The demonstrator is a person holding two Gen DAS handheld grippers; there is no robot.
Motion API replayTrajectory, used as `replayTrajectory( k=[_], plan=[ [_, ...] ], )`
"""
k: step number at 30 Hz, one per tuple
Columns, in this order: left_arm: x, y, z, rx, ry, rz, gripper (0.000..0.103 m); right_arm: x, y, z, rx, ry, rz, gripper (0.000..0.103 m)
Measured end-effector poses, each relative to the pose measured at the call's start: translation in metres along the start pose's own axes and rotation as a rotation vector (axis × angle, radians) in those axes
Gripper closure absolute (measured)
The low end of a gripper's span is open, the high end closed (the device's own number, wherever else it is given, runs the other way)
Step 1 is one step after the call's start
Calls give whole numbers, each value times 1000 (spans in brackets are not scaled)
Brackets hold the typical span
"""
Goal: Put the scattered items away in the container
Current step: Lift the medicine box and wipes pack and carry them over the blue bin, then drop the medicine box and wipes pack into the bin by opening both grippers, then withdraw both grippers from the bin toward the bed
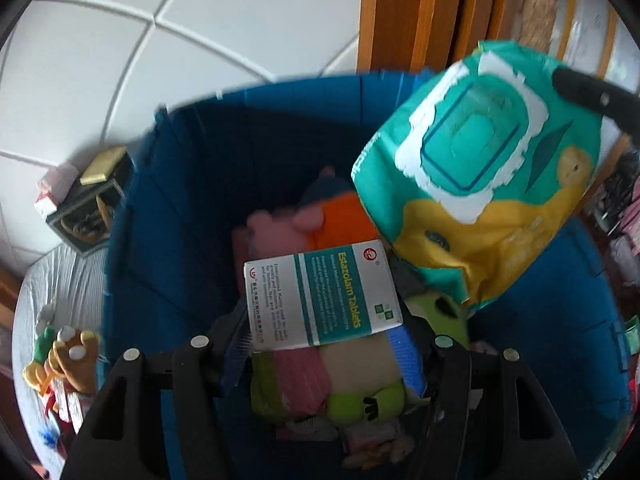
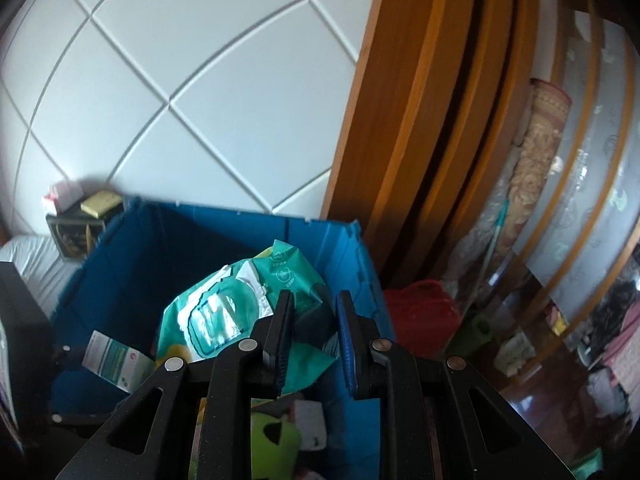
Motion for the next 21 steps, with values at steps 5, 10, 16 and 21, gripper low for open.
replayTrajectory(
  k=[5,10,16,21],
  plan=[
    [17,-37,4,-71,19,110,40,23,-42,19,-84,47,88,82],
    [25,-46,8,-110,34,160,37,47,-70,32,-151,48,184,80],
    [30,-15,10,-75,22,106,13,61,-67,27,-201,-31,222,55],
    [46,46,22,-40,8,-3,6,58,-13,20,-203,-86,146,22]
  ],
)
Point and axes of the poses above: each gripper's, at about its wrist camera, not at the fingertips, and y roughly against the way its jaws point, z to its left, x to its underside, the point moved 4 cm from there along -y, roughly the way its jaws point, and after that the axes turned 10 degrees about y, right-handed, at the moved point
